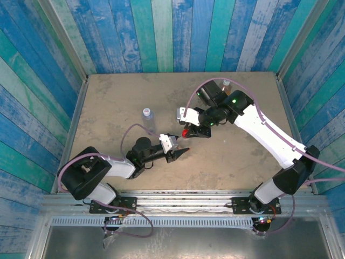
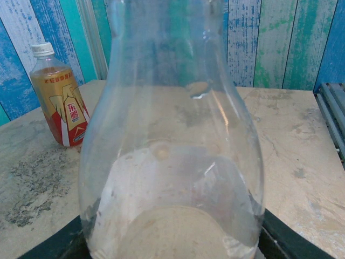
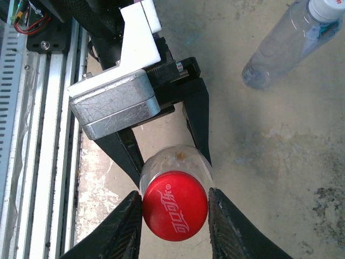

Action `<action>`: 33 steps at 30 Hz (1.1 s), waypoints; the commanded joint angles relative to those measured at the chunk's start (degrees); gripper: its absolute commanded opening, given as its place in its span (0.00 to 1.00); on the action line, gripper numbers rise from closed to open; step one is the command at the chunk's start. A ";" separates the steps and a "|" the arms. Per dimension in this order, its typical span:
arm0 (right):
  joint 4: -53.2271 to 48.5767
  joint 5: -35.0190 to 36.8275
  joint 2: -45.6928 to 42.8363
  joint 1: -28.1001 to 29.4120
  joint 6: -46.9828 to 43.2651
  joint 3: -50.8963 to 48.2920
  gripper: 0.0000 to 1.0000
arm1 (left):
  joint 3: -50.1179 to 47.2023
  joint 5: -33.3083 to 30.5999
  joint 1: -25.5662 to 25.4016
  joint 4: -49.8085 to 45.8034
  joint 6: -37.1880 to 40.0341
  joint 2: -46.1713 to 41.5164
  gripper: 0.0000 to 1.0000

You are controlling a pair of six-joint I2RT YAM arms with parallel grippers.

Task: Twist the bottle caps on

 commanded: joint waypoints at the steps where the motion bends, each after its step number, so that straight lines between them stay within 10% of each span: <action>1: -1.86 -1.02 0.83 -0.19 -0.32 1.44 0.32 | -1.57 0.60 -0.28 -11.41 0.80 2.83 0.57; 15: -2.67 2.15 0.48 0.61 9.57 1.21 0.25 | -0.99 -0.32 -0.25 -10.95 -0.74 3.25 0.56; 33: -3.89 33.33 -1.52 13.73 65.98 -2.37 0.14 | 0.03 1.39 -0.27 -9.88 -3.59 5.52 0.56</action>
